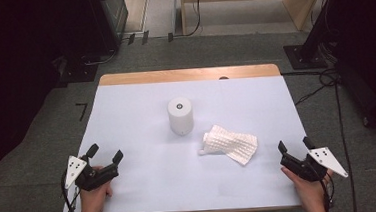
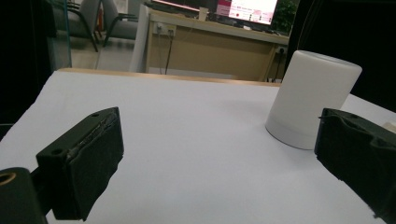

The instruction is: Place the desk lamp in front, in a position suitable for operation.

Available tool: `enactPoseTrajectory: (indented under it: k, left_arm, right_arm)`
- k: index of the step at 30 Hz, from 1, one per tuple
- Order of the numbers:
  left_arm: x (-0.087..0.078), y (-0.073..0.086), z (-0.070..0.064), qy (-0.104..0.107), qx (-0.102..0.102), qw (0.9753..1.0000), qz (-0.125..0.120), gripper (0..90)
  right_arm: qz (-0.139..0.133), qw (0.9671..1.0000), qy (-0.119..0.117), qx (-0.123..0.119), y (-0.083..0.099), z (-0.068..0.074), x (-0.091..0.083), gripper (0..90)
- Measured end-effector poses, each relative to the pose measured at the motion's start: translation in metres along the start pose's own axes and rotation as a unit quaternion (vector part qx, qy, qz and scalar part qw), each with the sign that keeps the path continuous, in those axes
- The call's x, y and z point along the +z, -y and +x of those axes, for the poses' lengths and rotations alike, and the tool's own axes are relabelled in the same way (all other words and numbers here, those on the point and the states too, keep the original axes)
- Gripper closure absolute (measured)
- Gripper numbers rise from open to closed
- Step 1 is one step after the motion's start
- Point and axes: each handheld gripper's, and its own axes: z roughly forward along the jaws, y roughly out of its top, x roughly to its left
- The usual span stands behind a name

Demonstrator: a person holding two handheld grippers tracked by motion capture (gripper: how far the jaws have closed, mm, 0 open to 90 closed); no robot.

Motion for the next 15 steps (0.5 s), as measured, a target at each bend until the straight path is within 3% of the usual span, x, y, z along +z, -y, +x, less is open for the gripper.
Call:
enactPoseTrajectory:
  k: [2, 7, 11, 15]
  left_arm:
    - [0.0, 0.0, -0.001, -0.001, 0.003, 1.0, 0.001, 1.7]
    - [0.001, 0.0, -0.003, -0.003, 0.012, 0.9999, 0.002, 1.8]
    - [0.001, 0.0, -0.003, -0.004, 0.01, 0.9999, 0.002, 1.8]
    - [0.001, 0.0, -0.001, -0.001, 0.003, 1.0, 0.0, 1.8]
  right_arm:
    - [0.001, 1.0, 0.0, -0.003, -0.003, 0.0, -0.002, 13.8]
    - [0.002, 0.999, -0.014, -0.043, -0.011, 0.012, -0.002, 7.4]
    - [-0.011, 0.9982, -0.048, -0.035, -0.027, 0.025, -0.002, 0.0]
    - [-0.016, 0.9969, -0.057, -0.052, -0.041, 0.039, 0.003, 0.0]
